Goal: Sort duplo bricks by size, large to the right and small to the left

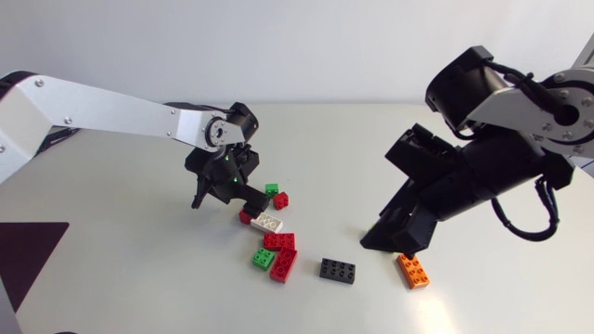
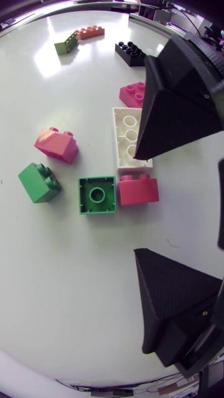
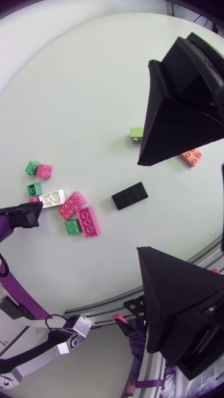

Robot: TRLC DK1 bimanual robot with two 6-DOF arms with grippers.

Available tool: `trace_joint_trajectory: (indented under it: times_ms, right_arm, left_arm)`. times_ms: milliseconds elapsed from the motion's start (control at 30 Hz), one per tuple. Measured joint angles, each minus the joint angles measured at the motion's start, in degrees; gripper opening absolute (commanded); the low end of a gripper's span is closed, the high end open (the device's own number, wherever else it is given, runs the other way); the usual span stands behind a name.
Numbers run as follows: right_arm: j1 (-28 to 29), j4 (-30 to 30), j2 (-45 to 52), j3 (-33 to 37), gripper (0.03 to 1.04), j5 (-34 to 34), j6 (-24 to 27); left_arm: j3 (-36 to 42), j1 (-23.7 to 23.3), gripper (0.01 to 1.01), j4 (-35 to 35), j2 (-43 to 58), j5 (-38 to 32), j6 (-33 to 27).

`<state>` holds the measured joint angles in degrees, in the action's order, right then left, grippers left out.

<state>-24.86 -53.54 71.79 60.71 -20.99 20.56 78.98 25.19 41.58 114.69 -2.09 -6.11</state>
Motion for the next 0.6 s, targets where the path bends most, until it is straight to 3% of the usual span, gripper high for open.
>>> trace_joint_trajectory:
  times_ms: [267,600]
  right_arm:
    - [0.50,0.04,0.00,-0.37,0.94,-0.02,-0.02]
    - [0.50,0.11,0.00,-1.11,0.94,-0.02,0.00]
  left_arm:
    - [0.02,-2.27,0.985,-0.04,0.28,-0.02,-0.02]
    - [0.04,-1.77,0.985,-0.26,0.44,-0.02,-0.02]
